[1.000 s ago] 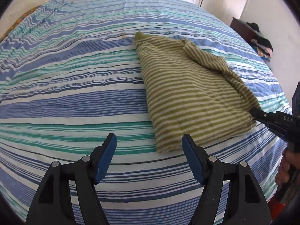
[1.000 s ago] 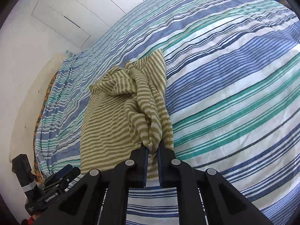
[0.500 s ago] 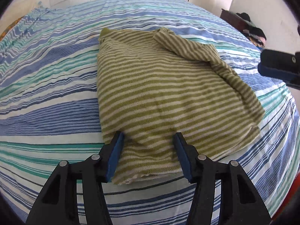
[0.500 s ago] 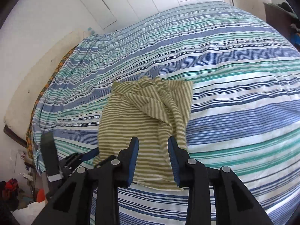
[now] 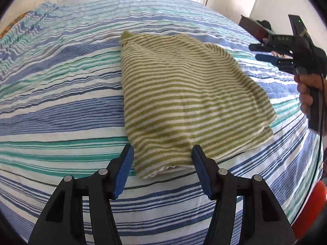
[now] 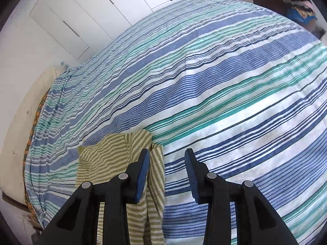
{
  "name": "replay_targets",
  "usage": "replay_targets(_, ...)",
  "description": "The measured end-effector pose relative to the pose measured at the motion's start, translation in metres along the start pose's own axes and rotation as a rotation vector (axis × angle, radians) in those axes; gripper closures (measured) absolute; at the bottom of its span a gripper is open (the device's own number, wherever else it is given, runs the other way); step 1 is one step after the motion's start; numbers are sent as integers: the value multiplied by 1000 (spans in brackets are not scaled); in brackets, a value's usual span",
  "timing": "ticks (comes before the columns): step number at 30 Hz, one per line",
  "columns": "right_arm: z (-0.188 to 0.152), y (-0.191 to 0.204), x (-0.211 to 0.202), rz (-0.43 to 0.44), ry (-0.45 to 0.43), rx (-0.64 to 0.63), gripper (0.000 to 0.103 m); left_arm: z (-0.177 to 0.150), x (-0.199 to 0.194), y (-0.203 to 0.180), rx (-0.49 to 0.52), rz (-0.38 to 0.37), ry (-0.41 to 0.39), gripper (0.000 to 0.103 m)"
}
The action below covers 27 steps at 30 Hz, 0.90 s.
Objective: Fold small clothes
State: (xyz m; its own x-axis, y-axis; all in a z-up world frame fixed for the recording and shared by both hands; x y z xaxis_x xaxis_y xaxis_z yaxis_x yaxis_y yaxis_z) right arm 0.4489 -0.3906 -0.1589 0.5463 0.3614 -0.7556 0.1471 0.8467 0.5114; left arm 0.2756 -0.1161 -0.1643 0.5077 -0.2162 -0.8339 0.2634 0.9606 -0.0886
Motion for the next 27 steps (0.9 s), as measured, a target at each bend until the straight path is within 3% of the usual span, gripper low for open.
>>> replay_targets(2, -20, 22, -22, 64, 30, -126, 65, 6, -8, 7, -38, 6, -34, 40)
replay_targets(5, -76, 67, -40, 211, 107, -351, 64, 14, -3, 7, -27, 31, -39, 39)
replay_targets(6, -99, 77, -38, 223, 129, -427, 64, 13, 5, 6, -13, 44, -17, 39)
replay_targets(8, -136, 72, -20, 163, 180, -502, 64, -3, 34, 10, 29, 88, 111, 39)
replay_targets(9, -152, 53, -5, 85, 222, -484, 64, -14, 44, 12, 36, 80, 165, 39)
replay_targets(10, -165, 30, 7, 29, 266, -446, 65, -19, 41, 11, 38, 73, 166, 39)
replay_targets(14, -181, 8, -18, 57, 220, -397, 65, -27, 10, 13, 27, 71, 146, 37)
replay_targets(16, -182, 5, -35, 53, 215, -376, 57, -31, -4, 19, 0, 83, 129, 31)
replay_targets(19, -180, 1, -58, 60, 171, -371, 42, -31, -13, 29, -5, 137, 129, 30)
replay_targets(23, -180, 0, -73, 47, 141, -358, 40, -29, -21, 37, 13, 210, 131, 30)
replay_targets(27, -186, -3, -81, 46, 139, -338, 37, -28, -27, 41, 19, 232, 128, 30)
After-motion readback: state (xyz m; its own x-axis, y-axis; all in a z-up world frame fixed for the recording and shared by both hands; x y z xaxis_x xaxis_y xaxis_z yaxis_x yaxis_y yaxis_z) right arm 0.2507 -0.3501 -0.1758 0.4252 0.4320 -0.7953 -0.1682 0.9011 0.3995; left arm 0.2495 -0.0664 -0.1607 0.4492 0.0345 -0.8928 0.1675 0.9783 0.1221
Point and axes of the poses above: each gripper's, at about its wrist camera, not at the fingertips, and x roughly the way its jaws point, y to its left, z to its top, the point moved 7 cm from there along x, roughly the way its jaws point, and after that the axes turned 7 degrees about x, right-handed, at the moved point
